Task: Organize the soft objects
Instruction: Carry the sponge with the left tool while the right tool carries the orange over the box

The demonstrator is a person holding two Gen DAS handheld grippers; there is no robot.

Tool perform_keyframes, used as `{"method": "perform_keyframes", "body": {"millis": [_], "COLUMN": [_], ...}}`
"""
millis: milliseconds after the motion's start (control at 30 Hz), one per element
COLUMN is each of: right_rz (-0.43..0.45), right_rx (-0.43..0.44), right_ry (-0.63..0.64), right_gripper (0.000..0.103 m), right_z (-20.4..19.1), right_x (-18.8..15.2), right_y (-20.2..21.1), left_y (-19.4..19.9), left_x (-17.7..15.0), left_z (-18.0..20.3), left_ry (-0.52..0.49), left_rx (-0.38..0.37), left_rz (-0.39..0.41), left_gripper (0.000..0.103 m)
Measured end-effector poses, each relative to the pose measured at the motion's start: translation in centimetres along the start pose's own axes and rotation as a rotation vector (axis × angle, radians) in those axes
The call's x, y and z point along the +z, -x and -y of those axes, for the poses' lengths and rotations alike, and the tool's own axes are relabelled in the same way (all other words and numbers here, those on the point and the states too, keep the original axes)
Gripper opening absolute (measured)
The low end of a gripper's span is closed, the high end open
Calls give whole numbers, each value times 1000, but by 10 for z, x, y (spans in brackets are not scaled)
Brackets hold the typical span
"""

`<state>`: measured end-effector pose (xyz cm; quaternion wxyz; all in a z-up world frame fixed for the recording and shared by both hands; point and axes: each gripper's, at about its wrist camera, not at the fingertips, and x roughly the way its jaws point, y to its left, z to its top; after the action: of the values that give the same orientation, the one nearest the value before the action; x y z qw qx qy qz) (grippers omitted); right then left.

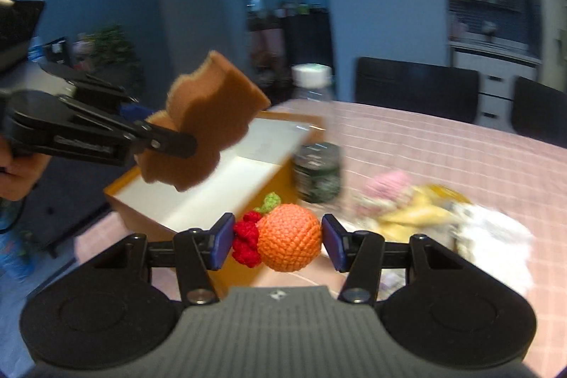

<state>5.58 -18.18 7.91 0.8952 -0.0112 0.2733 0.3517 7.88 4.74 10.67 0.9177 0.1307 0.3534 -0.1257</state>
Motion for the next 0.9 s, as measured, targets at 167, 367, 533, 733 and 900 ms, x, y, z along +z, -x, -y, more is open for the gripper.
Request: {"method": "perform_keyframes", "body": {"millis": [167, 367, 533, 733, 900], "right_rz": [-55, -219, -383, -524, -597], "right_rx": [67, 120, 160, 163, 186], "right_ry": [103, 189, 219, 277, 314], "right_gripper": [53, 53, 53, 53, 53], "right_z": [-29, -50, -56, -53, -53], "right_x": [27, 40, 48, 53, 53], "right_y": [-36, -99, -155, -206, -230], "left_y": [-17, -51, -72, -94, -106], "left_x": [-11, -21, -26, -28, -32], "left_z": [-42, -73, -85, -92, -98], "left_ry": [113, 198, 206, 198, 186], "left_rx": [16, -19, -50, -82, -83], "left_rz": [-113, -286, -411, -533, -594], "left_gripper": [37, 37, 37, 38, 38]}}
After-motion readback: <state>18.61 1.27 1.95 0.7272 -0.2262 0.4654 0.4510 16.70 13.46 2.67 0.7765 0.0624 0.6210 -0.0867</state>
